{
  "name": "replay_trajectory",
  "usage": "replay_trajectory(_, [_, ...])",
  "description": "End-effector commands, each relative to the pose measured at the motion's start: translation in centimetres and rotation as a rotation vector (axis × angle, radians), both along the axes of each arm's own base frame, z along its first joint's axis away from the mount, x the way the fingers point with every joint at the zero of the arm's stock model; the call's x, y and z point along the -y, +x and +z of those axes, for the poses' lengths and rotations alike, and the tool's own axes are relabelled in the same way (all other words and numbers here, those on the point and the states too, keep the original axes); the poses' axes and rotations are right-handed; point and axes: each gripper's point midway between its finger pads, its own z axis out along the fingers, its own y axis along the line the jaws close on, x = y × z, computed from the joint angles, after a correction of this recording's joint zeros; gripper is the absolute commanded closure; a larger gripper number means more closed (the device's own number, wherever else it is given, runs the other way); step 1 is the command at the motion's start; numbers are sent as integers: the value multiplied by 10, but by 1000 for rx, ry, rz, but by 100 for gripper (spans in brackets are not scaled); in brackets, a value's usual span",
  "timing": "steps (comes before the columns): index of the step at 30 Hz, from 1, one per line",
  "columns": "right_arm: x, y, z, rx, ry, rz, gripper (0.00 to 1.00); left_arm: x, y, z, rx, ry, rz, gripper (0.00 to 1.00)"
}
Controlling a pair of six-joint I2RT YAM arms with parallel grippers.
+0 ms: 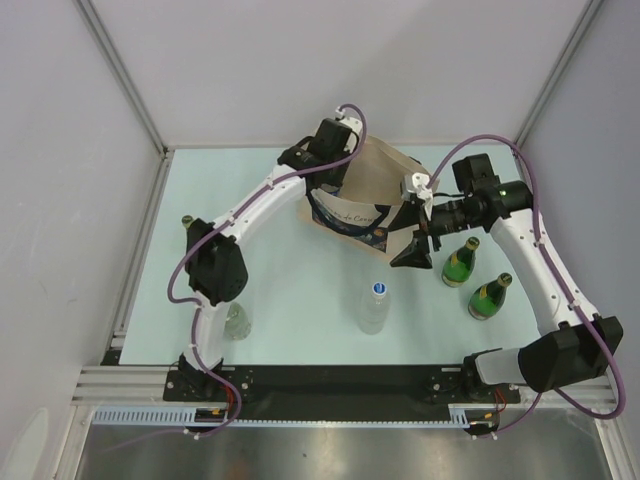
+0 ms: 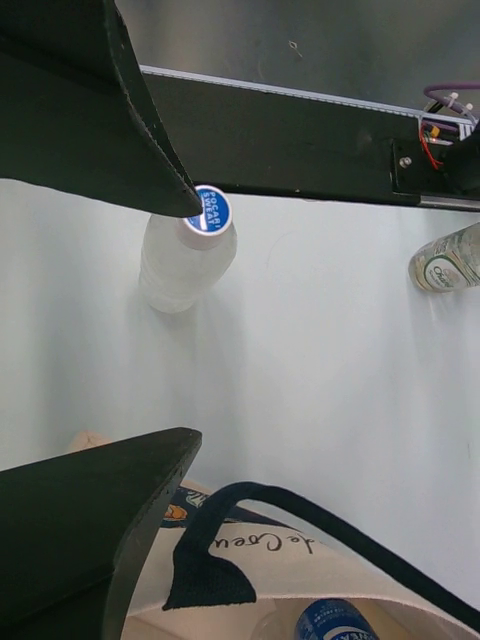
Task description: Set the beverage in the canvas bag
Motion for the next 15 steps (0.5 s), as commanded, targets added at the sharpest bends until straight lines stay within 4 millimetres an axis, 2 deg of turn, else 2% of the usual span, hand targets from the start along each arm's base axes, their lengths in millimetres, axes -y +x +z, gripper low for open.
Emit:
replay_trajectory(1, [-1, 5, 29, 76, 54, -6, 8, -15, 8, 17, 55, 20, 85, 73])
replay_trajectory(4, [4, 17, 38, 104, 46, -55, 10, -37, 15, 29, 77, 4, 164, 83])
replay_trajectory(7, [14, 45, 59, 139, 50, -176, 11, -55, 21, 38, 78, -43, 203, 85])
replay_trajectory(10, [22, 75, 77, 212, 54, -267, 10, -60, 24, 37, 64, -57, 196, 86])
replay_trajectory(13, [23, 100, 76, 293, 0, -322, 9, -60, 24, 37, 57, -66, 175, 87])
replay_trajectory(14, [14, 101, 72, 303, -22, -307, 8, -60, 25, 36, 56, -67, 173, 87])
replay_trajectory(15, [16, 114, 63, 305, -69, -332, 8, -59, 25, 36, 55, -68, 171, 88])
